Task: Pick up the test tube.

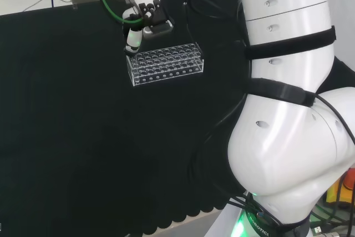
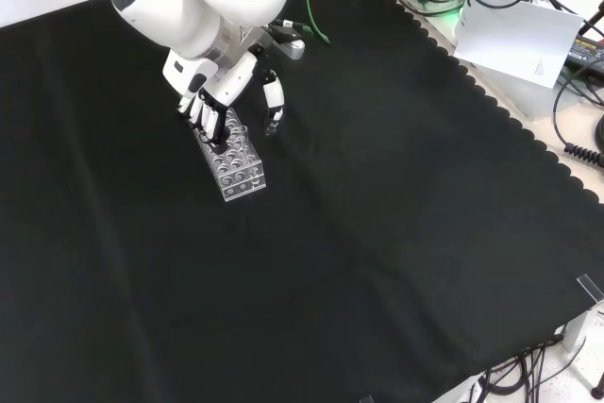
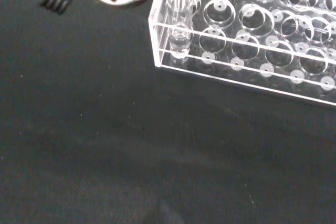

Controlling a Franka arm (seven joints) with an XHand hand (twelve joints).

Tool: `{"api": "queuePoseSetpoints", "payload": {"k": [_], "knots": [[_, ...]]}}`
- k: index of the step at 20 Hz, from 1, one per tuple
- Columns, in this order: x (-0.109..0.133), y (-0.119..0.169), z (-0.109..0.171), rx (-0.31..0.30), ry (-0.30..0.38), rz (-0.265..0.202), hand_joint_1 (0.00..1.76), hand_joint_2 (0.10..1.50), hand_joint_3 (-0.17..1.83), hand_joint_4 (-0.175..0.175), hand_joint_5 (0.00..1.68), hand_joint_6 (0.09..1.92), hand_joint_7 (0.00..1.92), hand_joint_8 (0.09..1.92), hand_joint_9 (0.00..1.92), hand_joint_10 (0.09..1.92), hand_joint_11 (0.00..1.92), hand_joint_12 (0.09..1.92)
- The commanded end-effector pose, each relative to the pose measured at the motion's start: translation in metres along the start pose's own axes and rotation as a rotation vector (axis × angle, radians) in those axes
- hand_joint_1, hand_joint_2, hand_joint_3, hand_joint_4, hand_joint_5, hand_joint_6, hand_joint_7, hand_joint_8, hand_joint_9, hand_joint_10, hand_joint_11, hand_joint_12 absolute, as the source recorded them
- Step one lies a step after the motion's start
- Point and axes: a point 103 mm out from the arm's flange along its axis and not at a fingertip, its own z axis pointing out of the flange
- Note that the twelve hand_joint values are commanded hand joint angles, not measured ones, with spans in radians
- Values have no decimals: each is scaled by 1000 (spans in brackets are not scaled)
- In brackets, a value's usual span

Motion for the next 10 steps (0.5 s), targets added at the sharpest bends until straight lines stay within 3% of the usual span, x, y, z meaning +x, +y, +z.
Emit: {"api": "queuePoseSetpoints", "payload": {"k": [1, 10], "knots": [[2, 5, 2, -20, -19, 6, 991, 629, 658, -79, 647, 647, 714, 918, 449, 895, 156, 1565], [5, 18, 1, -54, -63, 11, 1066, 604, 705, -105, 827, 670, 938, 874, 641, 814, 288, 1520]]}}
